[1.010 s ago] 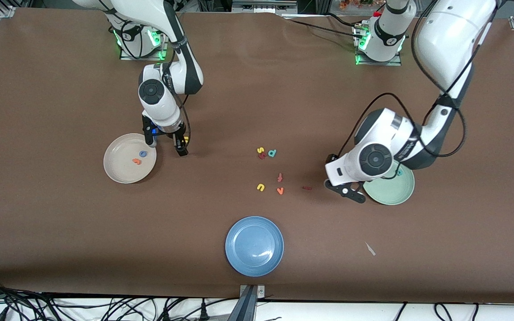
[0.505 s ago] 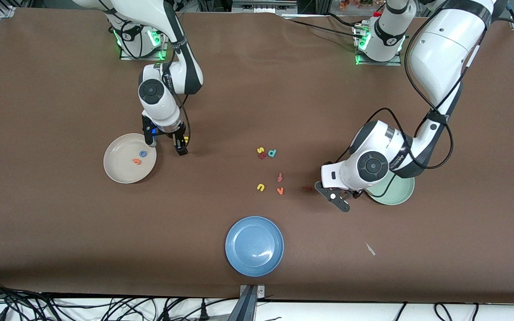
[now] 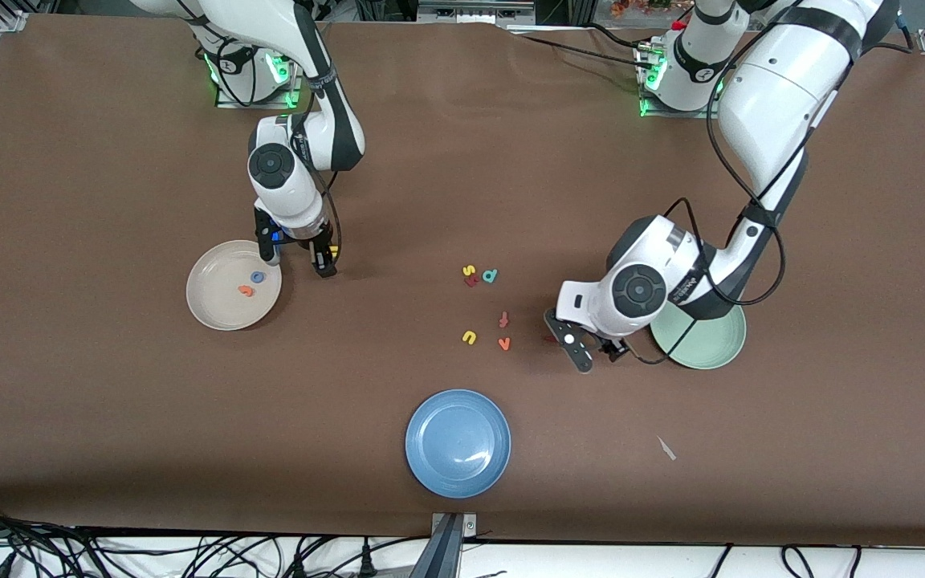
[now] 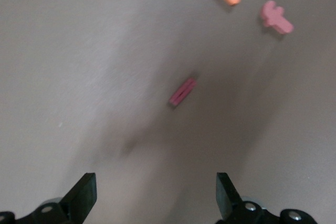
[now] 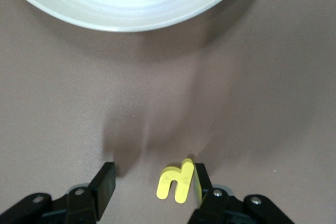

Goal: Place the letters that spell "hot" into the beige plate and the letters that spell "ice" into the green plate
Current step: 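Grasp the yellow letter with the right gripper while the left gripper grasps pink i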

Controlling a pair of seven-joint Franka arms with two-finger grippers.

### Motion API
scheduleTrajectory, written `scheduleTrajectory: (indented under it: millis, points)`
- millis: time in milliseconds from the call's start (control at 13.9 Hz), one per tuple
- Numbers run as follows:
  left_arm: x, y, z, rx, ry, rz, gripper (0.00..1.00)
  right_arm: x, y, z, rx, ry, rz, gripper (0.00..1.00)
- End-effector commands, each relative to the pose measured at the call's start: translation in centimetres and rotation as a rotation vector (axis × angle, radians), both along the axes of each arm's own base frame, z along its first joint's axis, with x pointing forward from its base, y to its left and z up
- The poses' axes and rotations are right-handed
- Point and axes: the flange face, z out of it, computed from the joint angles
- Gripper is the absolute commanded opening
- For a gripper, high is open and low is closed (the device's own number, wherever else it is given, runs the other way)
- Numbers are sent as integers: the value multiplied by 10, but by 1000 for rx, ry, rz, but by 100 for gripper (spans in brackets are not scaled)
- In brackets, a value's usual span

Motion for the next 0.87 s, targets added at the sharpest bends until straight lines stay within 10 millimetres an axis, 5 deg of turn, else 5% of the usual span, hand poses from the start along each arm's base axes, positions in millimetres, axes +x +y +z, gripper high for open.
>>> scheduleTrajectory:
  millis: [0, 216, 505, 794]
  points:
    - [1, -12, -8, 0, -13, -141, 100, -2, -4, -4, 3, -7, -5, 54]
    - [2, -24, -16, -37, -53, -263, 99, -2, -2, -4, 6, -6, 6, 39]
    - [0, -37, -22, -63, -78, -339, 80, -1, -1, -3, 8, -5, 10, 17]
    - [1, -41, -29, -63, -117, -372, 71, 0, -1, -2, 25, -7, -5, 1]
